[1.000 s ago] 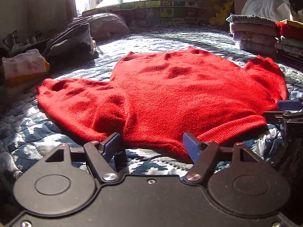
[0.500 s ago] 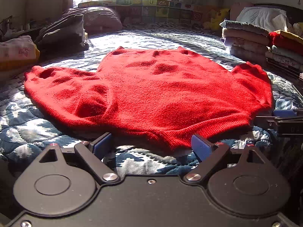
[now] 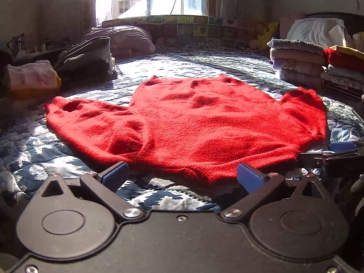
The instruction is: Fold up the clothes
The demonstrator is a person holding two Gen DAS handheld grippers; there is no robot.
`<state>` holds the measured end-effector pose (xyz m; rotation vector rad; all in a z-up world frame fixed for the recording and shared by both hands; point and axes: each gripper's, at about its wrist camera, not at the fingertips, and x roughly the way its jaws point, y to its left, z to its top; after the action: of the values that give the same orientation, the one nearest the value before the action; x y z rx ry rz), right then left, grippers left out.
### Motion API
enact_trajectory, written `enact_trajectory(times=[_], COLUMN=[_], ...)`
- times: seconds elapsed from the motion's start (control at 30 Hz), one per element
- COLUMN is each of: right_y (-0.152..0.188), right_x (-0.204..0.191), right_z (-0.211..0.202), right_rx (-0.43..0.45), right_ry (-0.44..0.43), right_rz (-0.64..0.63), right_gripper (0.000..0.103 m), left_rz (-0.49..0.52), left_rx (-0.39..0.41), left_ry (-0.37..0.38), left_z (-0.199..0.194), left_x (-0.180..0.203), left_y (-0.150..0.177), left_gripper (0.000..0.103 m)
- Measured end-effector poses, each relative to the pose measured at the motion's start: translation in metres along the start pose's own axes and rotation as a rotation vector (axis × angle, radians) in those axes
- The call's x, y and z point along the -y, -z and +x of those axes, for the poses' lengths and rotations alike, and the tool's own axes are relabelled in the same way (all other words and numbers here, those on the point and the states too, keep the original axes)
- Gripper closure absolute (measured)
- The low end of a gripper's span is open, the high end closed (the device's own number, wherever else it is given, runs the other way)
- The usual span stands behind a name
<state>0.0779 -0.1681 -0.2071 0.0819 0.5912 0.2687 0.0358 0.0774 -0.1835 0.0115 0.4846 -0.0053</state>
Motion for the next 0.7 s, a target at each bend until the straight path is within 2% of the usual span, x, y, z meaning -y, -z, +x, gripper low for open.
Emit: enact_trajectory(times=[0.1, 0.17, 0.27, 0.43, 0.5, 0.7], right_y=[-0.005, -0.009, -0.015, -0.020, -0.018, -0.017], right_x=[0.003, 0.006, 0.019, 0.052, 0.062, 0.073], right_z=[-0.005, -0.011, -0.023, -0.023, -0.019, -0.012], right_rx=[-0.008, -0.016, 0.024, 0.043, 0.031, 0.022], right_ry=[-0.015, -0.022, -0.016, -0.022, -0.041, -0.085], right_rz=[0.023, 0.057, 0.144, 0.317, 0.383, 0.437], right_gripper=[0.000, 0.001, 0.001, 0.001, 0.001, 0.001], left_rz=[-0.095, -0.135, -0.163, -0.152, -0.139, -0.062], left_rx=[0.018, -0.013, -0.055, -0.044, -0.058, -0.100], left_ry=[-0.037, -0.059, -0.074, -0.075, -0.046, 0.082], left_z=[0.002, 0.007, 0.012, 0.014, 0.019, 0.038], left_x=[-0.020, -0.028, -0.033, -0.022, -0.015, 0.019], left_y=[-0.004, -0.006, -0.007, -0.015, -0.019, -0.041], left_gripper=[0.001, 0.001, 0.001, 0.002, 0.003, 0.016])
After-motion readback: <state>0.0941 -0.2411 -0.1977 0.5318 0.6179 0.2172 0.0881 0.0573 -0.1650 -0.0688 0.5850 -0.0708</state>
